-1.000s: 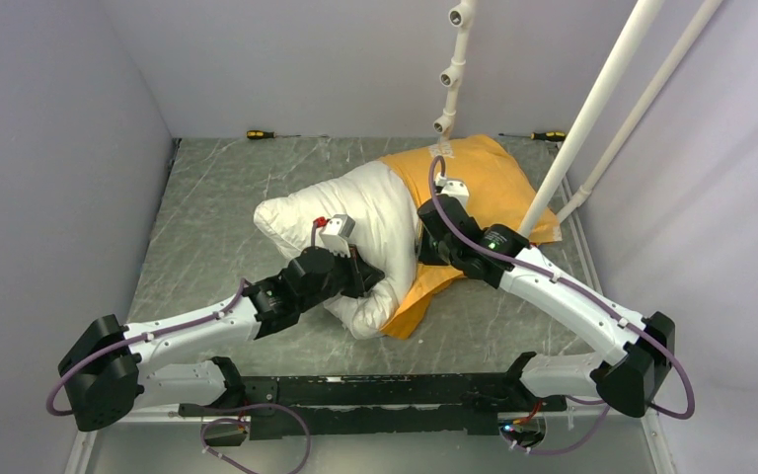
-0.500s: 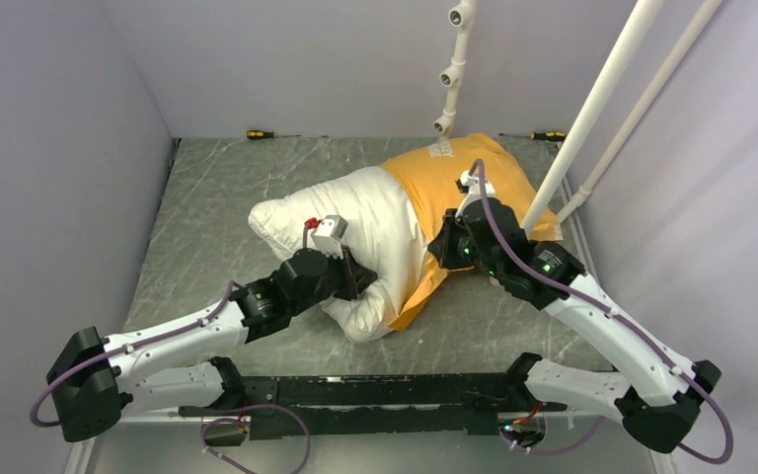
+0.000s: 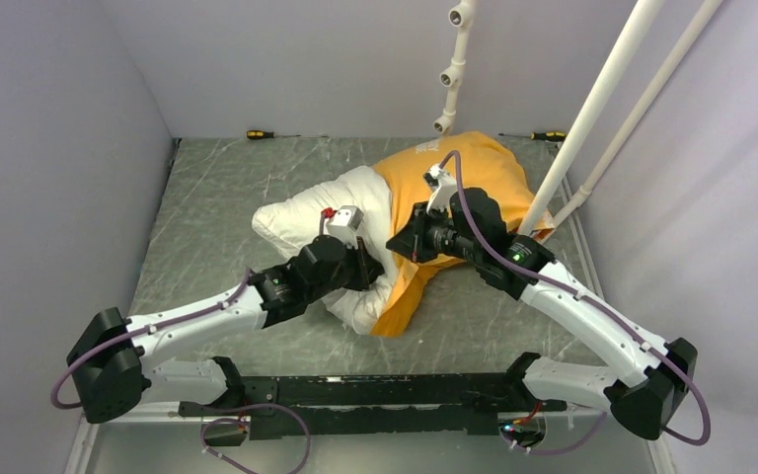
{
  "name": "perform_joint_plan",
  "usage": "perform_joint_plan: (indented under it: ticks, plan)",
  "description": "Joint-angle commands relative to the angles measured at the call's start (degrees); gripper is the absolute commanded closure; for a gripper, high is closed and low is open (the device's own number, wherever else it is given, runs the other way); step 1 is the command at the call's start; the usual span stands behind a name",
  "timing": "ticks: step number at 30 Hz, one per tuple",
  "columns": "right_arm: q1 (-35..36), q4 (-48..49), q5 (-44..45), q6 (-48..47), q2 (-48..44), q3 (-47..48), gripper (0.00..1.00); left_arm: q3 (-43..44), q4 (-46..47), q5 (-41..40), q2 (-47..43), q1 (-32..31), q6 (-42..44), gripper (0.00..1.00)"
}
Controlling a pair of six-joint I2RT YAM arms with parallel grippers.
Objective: Put the pillow into the pillowcase
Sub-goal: Stuff the pillow into the pillowcase.
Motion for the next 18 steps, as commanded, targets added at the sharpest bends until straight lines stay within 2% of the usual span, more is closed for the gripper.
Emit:
perform_joint_plan:
  ticks: [1, 9, 11, 13, 16, 18]
  plan:
    - [6.23, 38.15, -29.08, 13.75, -0.88, 3.73, 1.0, 5.24, 10.79, 3.06, 4.03, -1.29, 1.14, 1.0]
    - [16.96, 38.6, -30.02, 11.54, 4.28, 7.24, 1.0, 7.43, 9.03, -2.32, 3.28, -1.51, 3.28, 1.0]
    - [17.35, 34.12, -25.42, 9.71, 2.76, 4.86, 1.0, 6.99, 6.55, -3.26, 1.38, -1.51, 3.55, 1.0]
    - [17.14, 27.72, -16.99, 8.17, -0.08, 1.5, 1.0, 6.13, 2.23, -3.59, -1.27, -1.51, 4.03, 1.0]
    - [16.18, 17.41, -0.14, 7.75, -3.54, -3.58, 1.0, 6.58, -8.82, -3.73, -6.21, -1.54, 3.92, 0.82]
    - [15.02, 14.86, 5.16, 9.02, -3.72, -7.28, 1.0, 8.83, -18.12, -3.89, -8.38, -1.51, 3.39, 0.57]
